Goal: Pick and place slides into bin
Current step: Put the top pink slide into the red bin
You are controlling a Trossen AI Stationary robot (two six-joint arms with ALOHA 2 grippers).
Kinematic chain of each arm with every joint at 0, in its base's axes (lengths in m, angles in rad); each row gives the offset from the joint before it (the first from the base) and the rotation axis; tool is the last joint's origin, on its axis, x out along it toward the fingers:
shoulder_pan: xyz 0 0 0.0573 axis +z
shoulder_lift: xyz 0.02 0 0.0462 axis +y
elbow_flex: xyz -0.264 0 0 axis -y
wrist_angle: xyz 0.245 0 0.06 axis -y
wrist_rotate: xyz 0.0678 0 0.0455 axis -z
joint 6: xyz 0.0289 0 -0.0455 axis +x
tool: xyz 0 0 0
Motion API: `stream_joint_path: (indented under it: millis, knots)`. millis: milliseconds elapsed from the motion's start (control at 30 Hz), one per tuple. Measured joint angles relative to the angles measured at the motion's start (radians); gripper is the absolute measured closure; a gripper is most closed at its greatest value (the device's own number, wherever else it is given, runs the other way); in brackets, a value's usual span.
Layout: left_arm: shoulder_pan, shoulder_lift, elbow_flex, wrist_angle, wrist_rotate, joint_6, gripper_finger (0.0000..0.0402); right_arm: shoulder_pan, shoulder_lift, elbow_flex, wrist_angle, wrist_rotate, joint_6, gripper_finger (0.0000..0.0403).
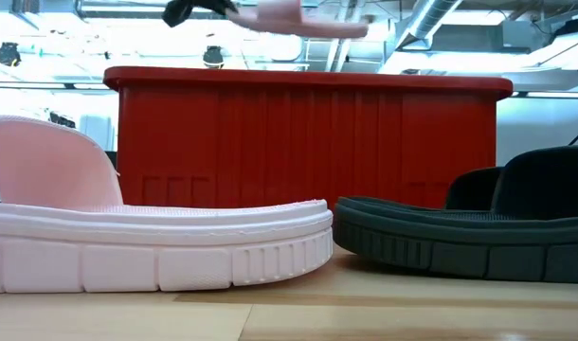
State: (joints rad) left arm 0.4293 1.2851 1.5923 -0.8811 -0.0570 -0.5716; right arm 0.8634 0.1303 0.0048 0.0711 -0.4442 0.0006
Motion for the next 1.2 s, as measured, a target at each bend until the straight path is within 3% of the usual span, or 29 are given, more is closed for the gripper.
stream_joint_path:
  millis: [300,700,833,1200]
  knots:
    - [0.173,0.190,0.195,-0.242,-0.069,0.093,0.0396,0.000,0.000,0.000,0.000,0.000,0.000,0.0236]
    - [0.308,0.382,0.200,-0.324,-0.012,0.196,0.0396,0.000,0.000,0.000,0.000,0.000,0.000,0.0236]
    - [0.323,0.404,0.200,-0.376,-0.053,0.211,0.0396,0.000,0.000,0.000,0.000,0.000,0.000,0.0235]
    - [0.328,0.405,0.200,-0.312,-0.068,0.086,0.0396,0.000,0.000,0.000,0.000,0.000,0.000,0.0236]
